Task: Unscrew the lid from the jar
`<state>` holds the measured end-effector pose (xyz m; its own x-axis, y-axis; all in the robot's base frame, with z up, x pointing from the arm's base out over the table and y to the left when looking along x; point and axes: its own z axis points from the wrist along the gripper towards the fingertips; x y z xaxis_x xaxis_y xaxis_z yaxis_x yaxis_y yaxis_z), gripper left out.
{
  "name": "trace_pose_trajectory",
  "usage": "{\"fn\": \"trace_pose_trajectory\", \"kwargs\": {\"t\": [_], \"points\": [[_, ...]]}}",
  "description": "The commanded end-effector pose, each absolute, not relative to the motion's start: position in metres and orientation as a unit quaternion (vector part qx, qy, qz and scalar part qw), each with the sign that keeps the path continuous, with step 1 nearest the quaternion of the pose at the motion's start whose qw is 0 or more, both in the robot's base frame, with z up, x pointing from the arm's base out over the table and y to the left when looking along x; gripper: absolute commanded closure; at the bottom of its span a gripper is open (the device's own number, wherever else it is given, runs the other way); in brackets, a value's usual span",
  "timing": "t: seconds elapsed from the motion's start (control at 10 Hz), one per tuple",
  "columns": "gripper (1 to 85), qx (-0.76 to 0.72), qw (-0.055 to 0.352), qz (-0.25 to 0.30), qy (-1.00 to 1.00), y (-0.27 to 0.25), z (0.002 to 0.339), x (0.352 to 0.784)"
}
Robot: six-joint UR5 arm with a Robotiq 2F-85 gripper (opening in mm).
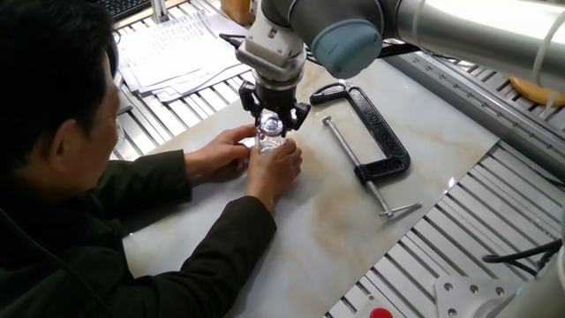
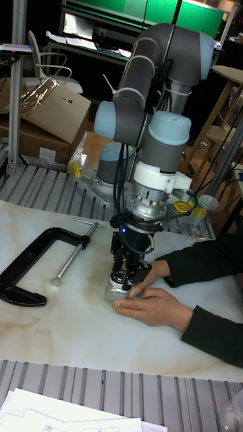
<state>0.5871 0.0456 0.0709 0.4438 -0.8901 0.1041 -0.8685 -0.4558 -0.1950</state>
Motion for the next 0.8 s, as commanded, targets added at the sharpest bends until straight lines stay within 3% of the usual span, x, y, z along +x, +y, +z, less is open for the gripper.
{"fn": "trace_pose_trajectory", "kwargs": {"t": [0.0,0.1,0.4,0.6,0.7], "points": [[71.0,-0.864,0.053,-0.109,0.489,0.045,0.072,0.587],[57.3,-0.866,0.051,-0.101,0.487,0.047,0.071,0.582],[30.0,-0.876,0.029,-0.071,0.476,0.044,0.067,0.564],[22.0,-0.881,0.020,-0.062,0.469,0.042,0.067,0.558],[13.7,-0.885,0.019,-0.058,0.461,0.042,0.067,0.558]]}}
